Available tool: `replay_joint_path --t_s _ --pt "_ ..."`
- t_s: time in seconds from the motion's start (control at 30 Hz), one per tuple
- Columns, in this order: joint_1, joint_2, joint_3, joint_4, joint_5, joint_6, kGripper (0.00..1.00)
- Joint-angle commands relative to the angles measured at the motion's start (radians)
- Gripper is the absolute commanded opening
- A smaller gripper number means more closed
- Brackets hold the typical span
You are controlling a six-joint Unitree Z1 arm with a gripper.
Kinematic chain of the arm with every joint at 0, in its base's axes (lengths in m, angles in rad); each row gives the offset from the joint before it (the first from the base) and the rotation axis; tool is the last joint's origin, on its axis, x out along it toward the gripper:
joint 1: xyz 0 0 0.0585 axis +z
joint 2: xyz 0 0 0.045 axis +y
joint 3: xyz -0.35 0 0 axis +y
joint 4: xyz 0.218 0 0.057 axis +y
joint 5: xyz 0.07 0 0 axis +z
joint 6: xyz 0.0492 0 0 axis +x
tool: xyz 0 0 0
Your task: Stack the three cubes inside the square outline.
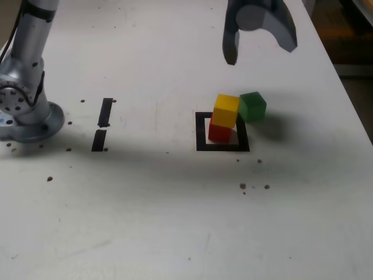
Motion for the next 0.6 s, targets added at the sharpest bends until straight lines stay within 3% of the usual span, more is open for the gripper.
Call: replay_joint_path --t_s 0.0,0.57 --pt "-0.001 0.011 -0.002 -0.004 -0.008 -0.007 0.96" --pt "-0.026 0.068 0.043 -0.014 -0.039 -0.083 0.96"
